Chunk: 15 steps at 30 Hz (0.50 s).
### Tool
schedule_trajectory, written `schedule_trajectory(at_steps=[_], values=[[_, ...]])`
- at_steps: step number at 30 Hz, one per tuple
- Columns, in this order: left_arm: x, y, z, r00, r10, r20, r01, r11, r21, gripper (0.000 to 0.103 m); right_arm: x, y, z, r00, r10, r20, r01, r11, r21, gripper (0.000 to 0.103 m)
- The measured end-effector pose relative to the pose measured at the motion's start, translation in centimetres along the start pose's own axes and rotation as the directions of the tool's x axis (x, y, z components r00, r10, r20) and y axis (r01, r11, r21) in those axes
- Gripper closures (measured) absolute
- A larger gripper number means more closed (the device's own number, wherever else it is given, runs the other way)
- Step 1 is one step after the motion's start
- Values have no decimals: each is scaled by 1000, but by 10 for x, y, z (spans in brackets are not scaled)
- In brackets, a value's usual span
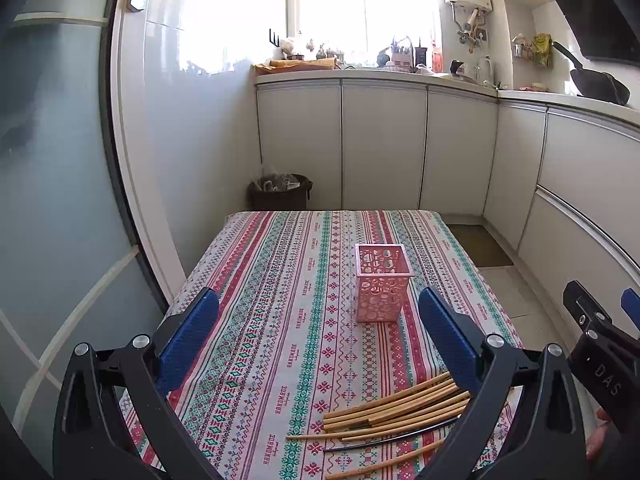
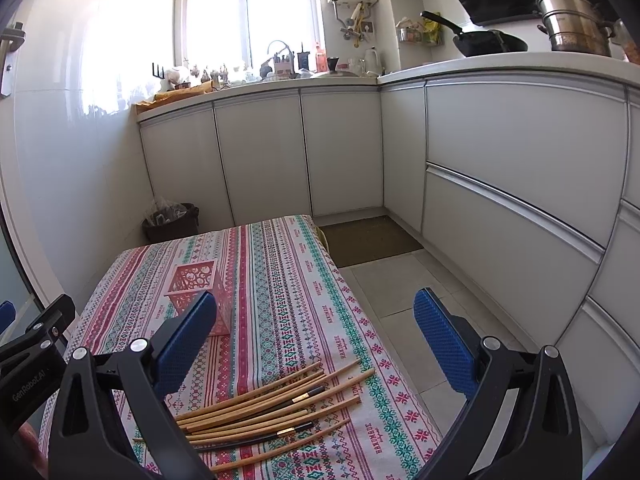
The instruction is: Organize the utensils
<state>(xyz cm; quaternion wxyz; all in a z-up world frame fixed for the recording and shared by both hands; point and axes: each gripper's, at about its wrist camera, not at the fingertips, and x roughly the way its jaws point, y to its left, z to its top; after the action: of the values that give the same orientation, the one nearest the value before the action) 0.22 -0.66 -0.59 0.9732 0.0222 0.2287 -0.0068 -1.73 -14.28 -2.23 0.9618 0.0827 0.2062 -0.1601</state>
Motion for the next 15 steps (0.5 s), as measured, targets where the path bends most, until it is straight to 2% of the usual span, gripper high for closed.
schedule_trajectory(at_steps=[15], values=[[3, 0, -2, 1000, 1, -12, -1, 1000, -4, 7, 1, -1, -1, 1000, 2, -7, -2, 1000, 3, 7]])
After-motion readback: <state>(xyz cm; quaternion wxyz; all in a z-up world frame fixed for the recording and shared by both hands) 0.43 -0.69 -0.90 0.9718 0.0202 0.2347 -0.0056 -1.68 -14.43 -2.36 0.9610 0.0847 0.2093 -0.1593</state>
